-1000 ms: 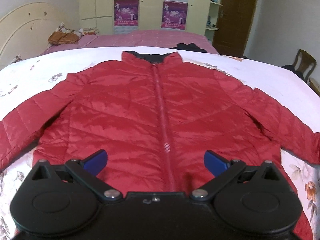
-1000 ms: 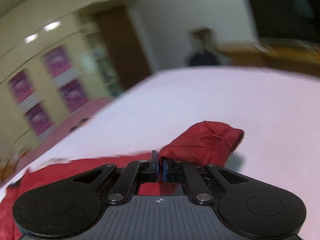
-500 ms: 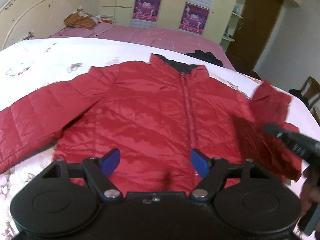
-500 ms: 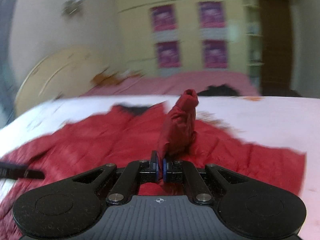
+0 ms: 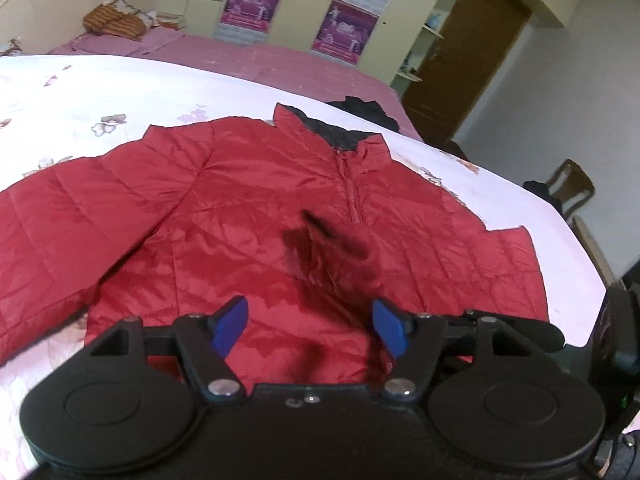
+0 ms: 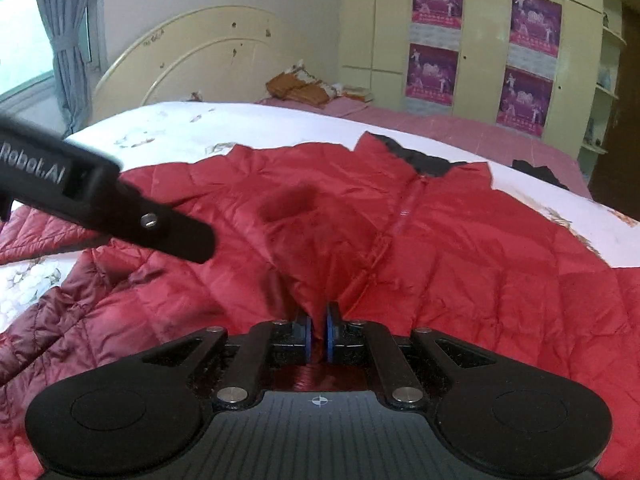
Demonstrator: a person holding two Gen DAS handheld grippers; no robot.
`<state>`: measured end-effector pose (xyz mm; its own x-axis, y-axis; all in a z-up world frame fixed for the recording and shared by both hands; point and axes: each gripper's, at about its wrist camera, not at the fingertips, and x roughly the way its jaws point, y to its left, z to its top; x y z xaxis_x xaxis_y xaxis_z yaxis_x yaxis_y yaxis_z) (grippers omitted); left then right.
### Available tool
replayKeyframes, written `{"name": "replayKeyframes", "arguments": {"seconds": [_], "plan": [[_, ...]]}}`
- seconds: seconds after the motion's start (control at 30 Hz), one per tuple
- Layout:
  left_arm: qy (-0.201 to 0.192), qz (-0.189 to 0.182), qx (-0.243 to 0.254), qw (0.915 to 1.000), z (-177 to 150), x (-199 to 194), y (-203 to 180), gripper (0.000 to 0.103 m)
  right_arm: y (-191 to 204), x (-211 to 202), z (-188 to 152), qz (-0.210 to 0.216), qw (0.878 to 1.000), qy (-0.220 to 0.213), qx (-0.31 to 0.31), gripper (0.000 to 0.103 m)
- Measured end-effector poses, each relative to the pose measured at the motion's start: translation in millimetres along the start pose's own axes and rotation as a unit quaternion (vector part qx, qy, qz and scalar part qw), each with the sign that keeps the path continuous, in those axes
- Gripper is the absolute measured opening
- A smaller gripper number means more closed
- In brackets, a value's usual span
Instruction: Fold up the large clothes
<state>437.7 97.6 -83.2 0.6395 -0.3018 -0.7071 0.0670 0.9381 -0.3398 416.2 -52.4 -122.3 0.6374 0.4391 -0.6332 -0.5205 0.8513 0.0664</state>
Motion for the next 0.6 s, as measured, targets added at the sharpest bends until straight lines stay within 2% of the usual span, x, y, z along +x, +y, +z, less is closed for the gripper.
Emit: {"name": "replayKeyframes", "arguments": {"seconds": [0.03, 0.07, 0.1, 0.13, 0.23, 0.3, 0.37, 0.4, 0.43, 0.47, 0.5, 0.53, 0.6], "plan": [[0.002, -0.007, -0.001, 1.0000, 2, 3, 3, 0.067, 2, 0, 1, -0.007, 1.000, -0.002, 0.002, 0.008], [0.005, -0.017, -0.004, 0.9998, 3, 6, 6, 0.067, 2, -3, 2, -0.017, 1.000, -0.008, 0.004, 0.034], [0.009, -0.028, -0.008, 0.9995, 4, 10, 8, 0.067, 1, -9, 3, -0.028, 0.999, -0.021, 0.007, 0.070], [0.015, -0.039, -0.012, 0.9991, 5, 16, 10, 0.067, 0, -17, 3, -0.034, 0.999, -0.040, 0.005, 0.078], [0.024, -0.060, -0.018, 0.9977, 5, 28, 10, 0.067, -11, -33, 4, -0.048, 0.998, -0.044, 0.001, 0.077], [0.036, -0.062, -0.018, 0.9973, 4, 39, 8, 0.067, -27, -42, 2, -0.053, 0.997, -0.047, 0.025, 0.072], [0.047, -0.054, -0.018, 0.9972, 2, 49, 6, 0.067, -44, -49, 0, -0.084, 0.994, -0.046, 0.057, 0.046], [0.048, -0.050, -0.017, 0.9975, 2, 53, 5, 0.060, -52, -57, -3, -0.102, 0.991, -0.048, 0.070, 0.038], [0.045, -0.044, -0.014, 0.9979, 1, 56, 3, 0.054, -61, -62, -4, -0.120, 0.988, -0.050, 0.087, 0.036], [0.044, -0.042, -0.011, 0.9981, 2, 60, 2, 0.037, -71, -66, -6, -0.138, 0.983, -0.050, 0.107, 0.034], [0.043, -0.042, -0.008, 0.9982, 2, 64, 0, 0.015, -81, -70, -9, -0.155, 0.978, -0.050, 0.128, 0.034], [0.041, -0.042, -0.003, 0.9983, 3, 67, -1, 0.010, -90, -75, -11, -0.171, 0.972, -0.052, 0.149, 0.034], [0.023, -0.035, 0.010, 0.9991, 7, 66, -2, 0.008, -108, -90, -16, -0.199, 0.960, -0.060, 0.190, 0.034]]}}
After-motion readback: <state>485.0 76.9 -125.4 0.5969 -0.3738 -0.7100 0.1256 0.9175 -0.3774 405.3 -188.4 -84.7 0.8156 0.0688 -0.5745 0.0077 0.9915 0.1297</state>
